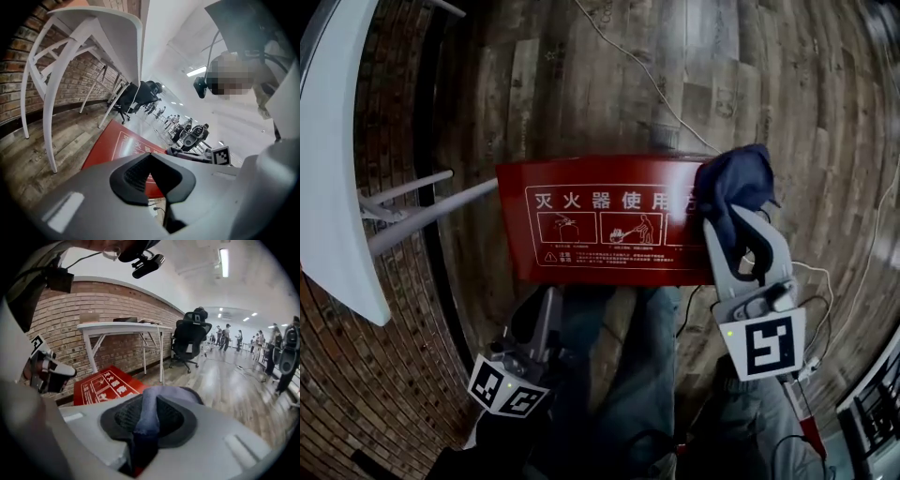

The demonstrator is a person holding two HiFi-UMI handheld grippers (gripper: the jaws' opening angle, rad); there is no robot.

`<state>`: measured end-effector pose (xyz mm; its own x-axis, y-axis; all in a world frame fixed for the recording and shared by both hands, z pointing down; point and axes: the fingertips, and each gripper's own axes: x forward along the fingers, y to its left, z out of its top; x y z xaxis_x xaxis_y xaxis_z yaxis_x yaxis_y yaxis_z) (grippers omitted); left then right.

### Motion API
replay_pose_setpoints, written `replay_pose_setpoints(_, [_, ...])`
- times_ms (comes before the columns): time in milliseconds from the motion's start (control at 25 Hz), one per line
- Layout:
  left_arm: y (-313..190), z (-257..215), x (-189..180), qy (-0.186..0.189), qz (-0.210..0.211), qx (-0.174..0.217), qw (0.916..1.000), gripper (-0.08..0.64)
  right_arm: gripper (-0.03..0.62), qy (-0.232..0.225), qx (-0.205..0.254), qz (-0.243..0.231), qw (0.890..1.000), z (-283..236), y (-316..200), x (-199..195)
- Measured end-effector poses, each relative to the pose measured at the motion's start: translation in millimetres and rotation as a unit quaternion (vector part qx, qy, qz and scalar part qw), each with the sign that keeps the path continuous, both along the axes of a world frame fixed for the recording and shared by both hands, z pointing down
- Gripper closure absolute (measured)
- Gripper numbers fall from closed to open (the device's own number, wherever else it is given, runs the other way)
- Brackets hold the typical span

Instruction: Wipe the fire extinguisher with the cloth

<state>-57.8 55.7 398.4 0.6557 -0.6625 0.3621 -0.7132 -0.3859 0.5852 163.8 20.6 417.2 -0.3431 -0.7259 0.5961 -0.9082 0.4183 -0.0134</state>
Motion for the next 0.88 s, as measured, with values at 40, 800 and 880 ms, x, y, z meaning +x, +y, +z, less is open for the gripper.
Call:
replay_pose_setpoints(40, [-3,0,-4,0.003,-0.001,0.000,1.0000,0.563,0.502,-0.017,-0.006,-0.004,1.000,0,-12,-16])
replay_pose_setpoints(800, [-28,16,-55,-0.005,-0.046,-0.008,0.9989,0.563,0.502,0.002,-0.092,0.002,0.996,12,9,-29])
replay_pose_setpoints(880, [-27,18,-52,-0.002,-0.038,-0.008,0.9993,0.563,0.502,0.014,-0.091,0.059,0.994,14,18,7])
